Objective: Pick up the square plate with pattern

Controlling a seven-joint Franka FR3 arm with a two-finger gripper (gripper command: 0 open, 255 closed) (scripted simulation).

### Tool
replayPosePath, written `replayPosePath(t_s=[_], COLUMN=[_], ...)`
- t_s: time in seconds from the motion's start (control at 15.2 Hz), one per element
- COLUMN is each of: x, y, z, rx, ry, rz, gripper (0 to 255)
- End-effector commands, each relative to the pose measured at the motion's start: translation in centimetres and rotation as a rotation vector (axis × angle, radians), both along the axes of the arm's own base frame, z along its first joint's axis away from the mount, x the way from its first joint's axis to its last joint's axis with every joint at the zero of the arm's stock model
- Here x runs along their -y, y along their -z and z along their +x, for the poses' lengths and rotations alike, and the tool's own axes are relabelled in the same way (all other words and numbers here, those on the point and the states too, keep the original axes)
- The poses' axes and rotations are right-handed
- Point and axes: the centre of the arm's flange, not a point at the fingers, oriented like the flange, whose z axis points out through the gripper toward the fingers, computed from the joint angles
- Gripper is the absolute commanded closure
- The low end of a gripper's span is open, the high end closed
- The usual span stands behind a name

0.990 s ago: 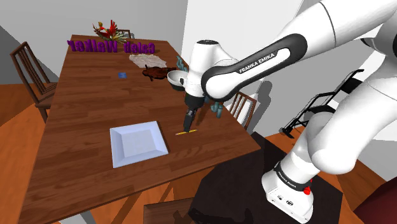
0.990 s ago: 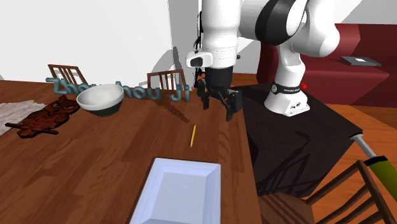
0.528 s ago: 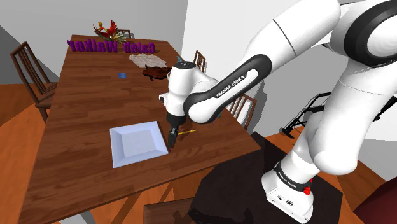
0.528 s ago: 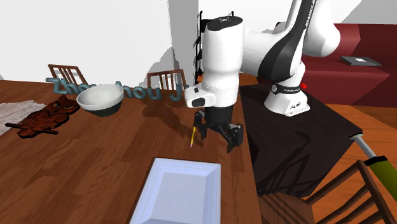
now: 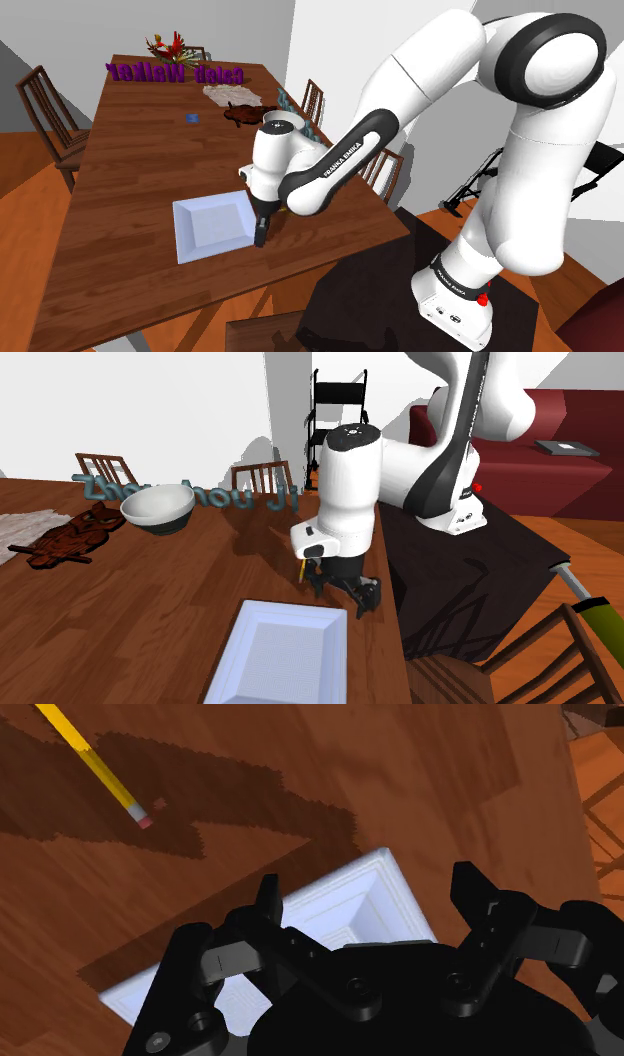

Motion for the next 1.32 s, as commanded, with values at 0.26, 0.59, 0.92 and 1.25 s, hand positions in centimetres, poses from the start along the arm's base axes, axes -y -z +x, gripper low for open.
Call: replayPosePath(t_s=[0.26, 0.59, 0.92, 1.25], x=[0.1, 0.1, 0.1, -1.3], y=[1.3, 1.3, 0.7, -0.9], z=[0.0, 0.0, 1.2, 5.7], rx=[0.0, 0.0, 0.001, 0.002], ry=[0.0, 0.0, -0.112, -0.54], rz=[0.0, 0.0, 0.0, 0.0], gripper=[255, 255, 0, 0])
